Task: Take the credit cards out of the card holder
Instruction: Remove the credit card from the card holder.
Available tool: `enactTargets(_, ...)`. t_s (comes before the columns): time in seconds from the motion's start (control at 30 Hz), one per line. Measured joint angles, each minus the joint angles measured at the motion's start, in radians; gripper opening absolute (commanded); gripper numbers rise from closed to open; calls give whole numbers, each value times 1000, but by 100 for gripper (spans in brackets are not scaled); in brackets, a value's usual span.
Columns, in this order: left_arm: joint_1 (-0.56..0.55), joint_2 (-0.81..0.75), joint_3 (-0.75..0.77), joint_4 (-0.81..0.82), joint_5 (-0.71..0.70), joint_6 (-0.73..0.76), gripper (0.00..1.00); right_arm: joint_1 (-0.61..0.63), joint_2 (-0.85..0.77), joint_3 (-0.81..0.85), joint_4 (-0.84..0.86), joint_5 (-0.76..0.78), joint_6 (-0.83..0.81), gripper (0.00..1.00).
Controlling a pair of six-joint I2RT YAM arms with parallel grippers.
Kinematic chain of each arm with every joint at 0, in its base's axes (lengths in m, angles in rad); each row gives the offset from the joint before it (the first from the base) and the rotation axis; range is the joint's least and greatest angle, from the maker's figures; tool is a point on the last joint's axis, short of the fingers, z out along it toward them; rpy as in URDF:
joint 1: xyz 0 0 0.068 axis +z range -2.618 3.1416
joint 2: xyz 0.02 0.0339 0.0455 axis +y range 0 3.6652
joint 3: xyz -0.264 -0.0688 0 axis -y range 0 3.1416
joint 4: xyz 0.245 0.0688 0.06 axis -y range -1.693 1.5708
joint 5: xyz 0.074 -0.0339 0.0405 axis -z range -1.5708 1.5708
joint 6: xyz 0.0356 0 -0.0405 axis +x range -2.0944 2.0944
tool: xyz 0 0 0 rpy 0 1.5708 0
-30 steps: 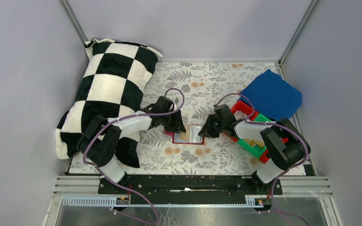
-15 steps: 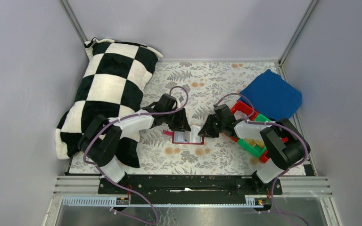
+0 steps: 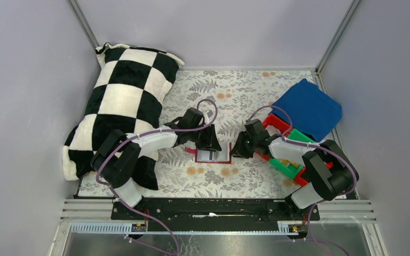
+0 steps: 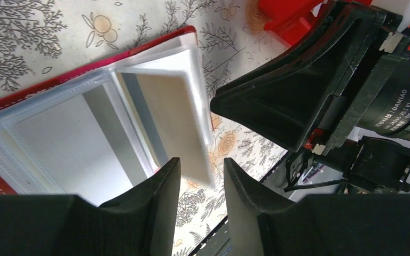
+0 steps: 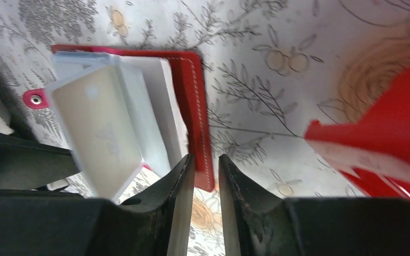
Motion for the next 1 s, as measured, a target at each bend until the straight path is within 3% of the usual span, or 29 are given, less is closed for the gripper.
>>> enactTargets(0.47,-5,17,0,24,5,-18,39,-83,-182,-6,-175,53,-71,32)
enactTargets(1.0,-5,85,-9,68,-34,-58,39,-37,-45,-5,74,-125,48,26)
